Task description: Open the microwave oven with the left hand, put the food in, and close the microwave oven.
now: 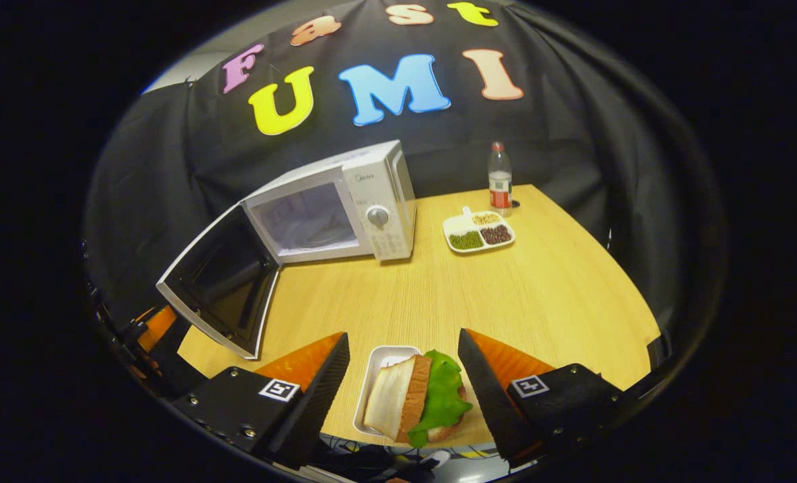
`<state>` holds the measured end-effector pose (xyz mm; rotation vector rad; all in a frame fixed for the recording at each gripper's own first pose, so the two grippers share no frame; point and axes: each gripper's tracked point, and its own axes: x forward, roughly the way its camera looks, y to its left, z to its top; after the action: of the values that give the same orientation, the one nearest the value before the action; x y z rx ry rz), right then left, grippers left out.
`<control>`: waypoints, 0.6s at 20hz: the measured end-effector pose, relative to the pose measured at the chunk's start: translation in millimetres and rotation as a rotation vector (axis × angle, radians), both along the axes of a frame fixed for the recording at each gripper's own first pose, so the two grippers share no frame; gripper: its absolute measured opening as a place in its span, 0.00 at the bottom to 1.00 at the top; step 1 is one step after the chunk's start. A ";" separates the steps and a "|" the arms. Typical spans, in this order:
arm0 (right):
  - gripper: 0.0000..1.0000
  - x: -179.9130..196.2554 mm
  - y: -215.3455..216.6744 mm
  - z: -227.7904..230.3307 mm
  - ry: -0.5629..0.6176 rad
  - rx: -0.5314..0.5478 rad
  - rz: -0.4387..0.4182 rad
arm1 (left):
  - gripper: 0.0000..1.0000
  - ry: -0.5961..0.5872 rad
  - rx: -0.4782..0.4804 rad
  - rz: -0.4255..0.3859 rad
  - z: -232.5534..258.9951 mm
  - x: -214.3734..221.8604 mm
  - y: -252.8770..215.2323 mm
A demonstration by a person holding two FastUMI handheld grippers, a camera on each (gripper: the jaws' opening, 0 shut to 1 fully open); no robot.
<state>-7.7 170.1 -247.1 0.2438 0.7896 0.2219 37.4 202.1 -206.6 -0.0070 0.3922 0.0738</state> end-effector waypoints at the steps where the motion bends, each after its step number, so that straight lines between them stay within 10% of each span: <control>1: 0.99 -1.9 1.0 -8.6 0.034 -0.002 -0.005 | 0.85 -0.018 -0.003 0.006 9.8 0.3 1.7; 12: 0.99 -36.6 8.3 -60.2 0.339 0.098 -0.058 | 0.93 -0.223 0.047 0.005 107.5 14.6 16.4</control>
<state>-44.3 178.4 -307.3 0.4032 1.1069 0.1669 52.1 218.4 -99.1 0.0296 0.1680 0.0859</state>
